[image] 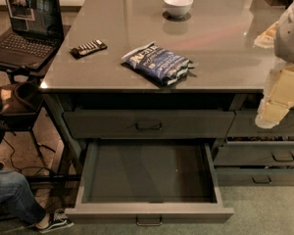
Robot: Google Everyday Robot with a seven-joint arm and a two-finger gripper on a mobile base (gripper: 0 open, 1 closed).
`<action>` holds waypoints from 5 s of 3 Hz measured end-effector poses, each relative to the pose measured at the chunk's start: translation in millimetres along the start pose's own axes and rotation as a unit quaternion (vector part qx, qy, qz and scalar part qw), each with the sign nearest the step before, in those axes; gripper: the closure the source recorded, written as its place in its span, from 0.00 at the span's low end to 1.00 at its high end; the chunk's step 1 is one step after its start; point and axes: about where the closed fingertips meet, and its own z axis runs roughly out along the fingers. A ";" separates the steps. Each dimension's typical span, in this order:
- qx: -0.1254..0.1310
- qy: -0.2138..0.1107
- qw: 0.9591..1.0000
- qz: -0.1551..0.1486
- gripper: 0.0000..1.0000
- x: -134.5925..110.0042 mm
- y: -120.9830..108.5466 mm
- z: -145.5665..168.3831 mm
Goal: Place blue chip bag into middle drawer
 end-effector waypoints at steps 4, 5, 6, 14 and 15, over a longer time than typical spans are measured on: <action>-0.007 -0.078 0.997 -0.024 0.00 -42.4 -46.1 35.4; 0.002 -0.134 0.989 -0.066 0.00 -85.5 -92.3 41.0; 0.014 -0.172 0.980 -0.102 0.00 -136.6 -133.3 43.0; -0.077 -0.223 0.971 -0.036 0.19 -142.3 -172.4 212.5; -0.077 -0.223 0.971 -0.036 0.42 -142.3 -172.4 212.6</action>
Offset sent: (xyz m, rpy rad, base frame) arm 0.0778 0.0501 -0.0363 0.1139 0.0410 0.0421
